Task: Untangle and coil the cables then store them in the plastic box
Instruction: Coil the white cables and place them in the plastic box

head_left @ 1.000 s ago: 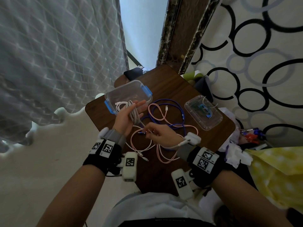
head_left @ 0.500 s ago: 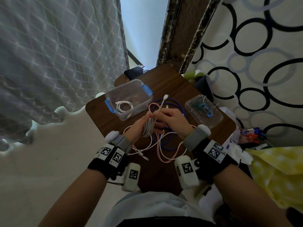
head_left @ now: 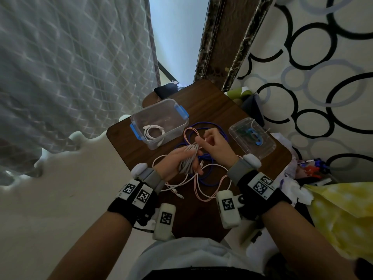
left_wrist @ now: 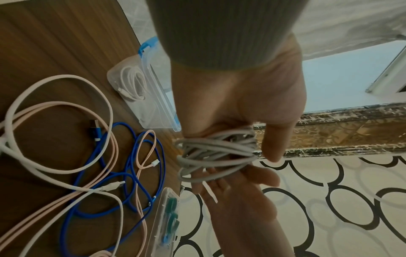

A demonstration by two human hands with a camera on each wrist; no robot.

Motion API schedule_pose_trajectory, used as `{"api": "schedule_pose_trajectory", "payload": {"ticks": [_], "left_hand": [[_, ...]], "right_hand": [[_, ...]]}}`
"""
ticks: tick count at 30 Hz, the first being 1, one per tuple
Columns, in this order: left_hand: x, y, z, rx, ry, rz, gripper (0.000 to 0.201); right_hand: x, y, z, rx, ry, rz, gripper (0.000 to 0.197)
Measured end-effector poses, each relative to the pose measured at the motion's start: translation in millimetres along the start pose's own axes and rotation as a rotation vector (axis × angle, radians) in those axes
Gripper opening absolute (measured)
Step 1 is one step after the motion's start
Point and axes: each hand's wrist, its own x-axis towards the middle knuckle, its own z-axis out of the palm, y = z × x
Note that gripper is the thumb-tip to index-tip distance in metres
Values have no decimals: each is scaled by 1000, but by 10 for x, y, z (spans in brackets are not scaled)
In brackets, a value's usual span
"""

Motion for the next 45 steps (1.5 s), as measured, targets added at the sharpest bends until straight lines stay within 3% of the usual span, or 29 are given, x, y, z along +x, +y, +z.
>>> {"api": "schedule_pose_trajectory", "payload": {"ticks": [2,5,8,14,18,25,29,35,41,45], "left_hand": [[-17,-2,7,-46,-1,20,17],[-17,16,52,-128,20,47,16],[26,-4,38,-207,83,78,20],[43,-8,8,-255,117,84,21],[72,5,18,-293,68,102,22],[170,-65,47,-330,108,104,44],[282,-135,101,-235,327,31,55],[417,-197,175,-175,243,-117,35],[761,-180,334,-54,143,-284,57],[1045,-315,657,-3,146,-291,46]], "right_hand": [[-52,-25,47,60,-44,-20,39],[-153,-43,89,231,-150,125,48],[-242,19,131,419,-219,175,29],[-299,91,211,661,-206,281,28],[-348,115,184,735,-230,333,34],[-333,68,229,997,-147,315,37],[-264,86,232,849,51,275,29],[-242,293,16,663,152,180,20],[-139,525,-325,388,149,76,16],[-158,801,-603,343,173,42,15]]}}
